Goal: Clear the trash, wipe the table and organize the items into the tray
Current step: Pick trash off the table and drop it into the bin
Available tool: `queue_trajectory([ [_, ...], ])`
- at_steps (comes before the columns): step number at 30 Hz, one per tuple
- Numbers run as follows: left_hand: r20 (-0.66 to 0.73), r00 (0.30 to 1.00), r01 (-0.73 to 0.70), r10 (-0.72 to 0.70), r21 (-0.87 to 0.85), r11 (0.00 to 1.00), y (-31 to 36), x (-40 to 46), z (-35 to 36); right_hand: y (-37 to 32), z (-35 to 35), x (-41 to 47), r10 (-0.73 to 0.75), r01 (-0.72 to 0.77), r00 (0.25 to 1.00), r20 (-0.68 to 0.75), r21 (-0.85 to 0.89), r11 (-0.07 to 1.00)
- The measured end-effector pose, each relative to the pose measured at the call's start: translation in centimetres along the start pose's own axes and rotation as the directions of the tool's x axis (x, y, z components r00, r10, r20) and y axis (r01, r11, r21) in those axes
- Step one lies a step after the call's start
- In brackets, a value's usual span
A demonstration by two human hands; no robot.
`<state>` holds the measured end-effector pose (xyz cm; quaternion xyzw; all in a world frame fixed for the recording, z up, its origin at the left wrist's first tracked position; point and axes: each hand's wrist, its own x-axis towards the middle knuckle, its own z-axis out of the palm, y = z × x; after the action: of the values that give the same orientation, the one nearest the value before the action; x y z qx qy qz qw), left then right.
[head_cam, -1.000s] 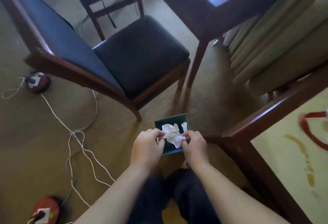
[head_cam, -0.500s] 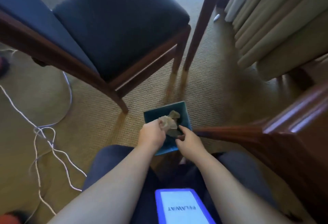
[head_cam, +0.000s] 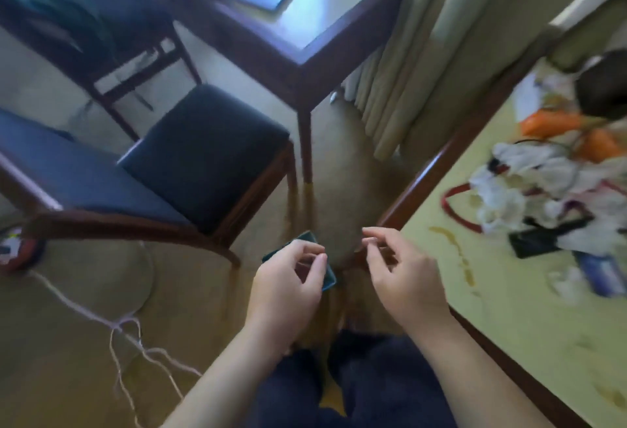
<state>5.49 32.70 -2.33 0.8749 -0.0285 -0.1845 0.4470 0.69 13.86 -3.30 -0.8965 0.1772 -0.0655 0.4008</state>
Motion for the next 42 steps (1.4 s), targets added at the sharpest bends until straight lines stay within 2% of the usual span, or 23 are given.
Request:
queue_trajectory([
  [5,0.126,0.961,-0.255,0.246,0.060,0.965,10.4,0.1,1.7,1.7,-10.0,-0.5,0.108,-0.113,0.974,-0.196,-0.015,0.993],
  [9,0.118,0.919,-0.390,0.376,0.138,0.911,15.5,2.0,6.5,6.5,-16.2,-1.6,0.275,-0.298,0.926,-0.258,-0.055,0.953],
  [14,0.129,0.906,-0.421,0.404,0.168,0.891,18.6,4.1,13.9,16.5,-20.2,-2.4,0.396,-0.419,0.908,-0.138,-0.254,0.872],
  [19,0.241,0.913,-0.391,0.330,0.280,0.877,19.6,5.9,20.7,24.8,-20.6,-2.2,0.379,-0.342,0.925,-0.019,-0.473,0.812],
  [22,0.344,0.901,-0.392,0.266,0.381,0.837,20.2,6.7,23.4,27.1,-20.3,-2.3,0.366,-0.290,0.929,0.054,-0.508,0.811],
  [28,0.488,0.846,-0.490,0.214,0.557,0.670,21.0,8.5,26.5,28.0,-19.7,-2.3,0.293,-0.274,0.956,0.007,-0.340,0.900],
  [34,0.616,0.770,-0.613,0.167,0.642,0.460,20.8,12.1,28.5,25.4,-21.8,-1.3,0.376,-0.386,0.918,-0.124,-0.076,0.919],
  [40,0.695,0.697,-0.699,0.175,0.605,0.381,19.5,14.1,29.1,24.4,-24.2,0.1,0.463,-0.480,0.869,-0.174,-0.070,0.874],
  [42,0.702,0.684,-0.710,0.198,0.578,0.403,19.2,14.4,29.2,24.6,-24.4,0.6,0.457,-0.477,0.871,-0.181,-0.094,0.874],
])
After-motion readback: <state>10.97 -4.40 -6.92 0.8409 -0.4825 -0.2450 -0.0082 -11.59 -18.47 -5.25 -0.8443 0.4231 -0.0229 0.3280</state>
